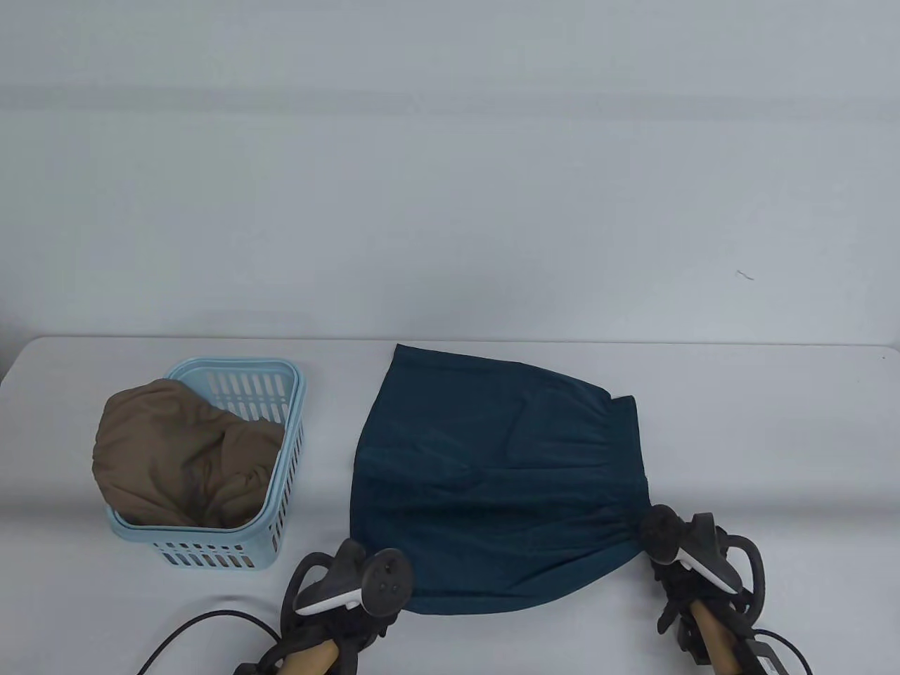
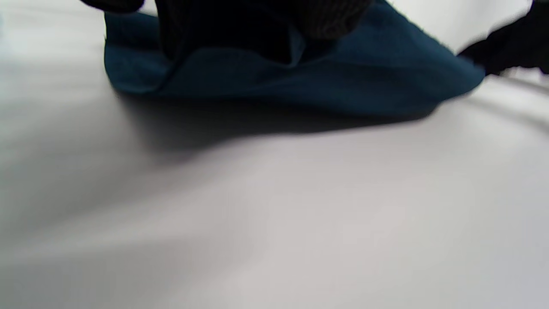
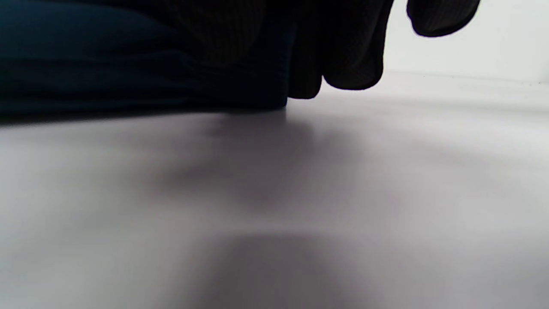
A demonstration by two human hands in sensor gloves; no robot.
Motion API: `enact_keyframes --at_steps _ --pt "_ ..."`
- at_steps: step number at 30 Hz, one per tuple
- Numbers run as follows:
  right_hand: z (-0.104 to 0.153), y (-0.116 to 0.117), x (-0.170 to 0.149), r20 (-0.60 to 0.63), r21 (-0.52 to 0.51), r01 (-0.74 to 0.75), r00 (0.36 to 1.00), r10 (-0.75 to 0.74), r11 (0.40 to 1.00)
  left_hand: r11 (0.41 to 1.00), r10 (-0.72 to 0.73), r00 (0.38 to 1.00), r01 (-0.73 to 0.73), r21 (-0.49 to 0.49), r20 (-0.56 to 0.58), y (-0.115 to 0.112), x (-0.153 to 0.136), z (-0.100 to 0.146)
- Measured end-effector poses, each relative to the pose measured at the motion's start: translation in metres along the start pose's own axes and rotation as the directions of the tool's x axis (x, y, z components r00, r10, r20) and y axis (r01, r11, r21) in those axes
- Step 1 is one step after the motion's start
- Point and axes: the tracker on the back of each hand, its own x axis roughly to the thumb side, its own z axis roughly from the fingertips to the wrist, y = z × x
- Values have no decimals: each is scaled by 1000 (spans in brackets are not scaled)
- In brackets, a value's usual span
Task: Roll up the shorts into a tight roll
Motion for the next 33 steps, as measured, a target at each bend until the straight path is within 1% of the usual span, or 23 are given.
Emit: enact_keyframes --at_steps 3,5,7,11,15,18,19,20,23,24,26,27,29,31,33 --pt "7 -10 -7 8 -4 87 996 -87 996 996 59 998 -60 73 13 23 0 14" --pt "14 -23 -13 35 -11 144 989 -144 989 985 98 994 -102 137 38 41 1 28" --pt "21 -34 -18 70 -7 200 978 -199 980 971 130 989 -142 192 76 54 4 40" --pt "34 -57 -27 124 17 304 945 -304 953 952 156 978 -186 244 138 76 12 63" --pt "44 -73 -38 159 86 409 894 -418 908 936 155 968 -208 282 199 94 22 83" --pt "51 -84 -45 184 151 495 836 -516 856 927 172 955 -240 288 241 109 28 97" --pt "54 -90 -49 201 180 531 804 -559 828 923 185 948 -258 285 260 115 30 101" --pt "55 -92 -51 210 199 548 786 -581 813 919 198 941 -276 282 276 120 31 103" --pt "59 -101 -60 224 247 610 720 -657 753 898 256 912 -347 271 319 133 33 107" --pt "59 -102 -61 225 250 626 705 -673 739 894 270 909 -359 269 317 136 33 107" --pt "59 -105 -64 211 246 660 679 -704 710 893 279 922 -352 281 268 143 33 103" --pt "58 -105 -64 203 245 663 679 -706 708 897 269 932 -335 289 244 146 32 100" --pt "56 -104 -63 177 221 656 701 -691 722 906 253 950 -299 299 183 150 28 89" --pt "52 -103 -61 153 181 657 716 -681 732 901 270 953 -300 313 135 153 24 77" --pt "48 -103 -58 131 164 660 722 -679 734 898 281 954 -300 320 106 156 19 67"
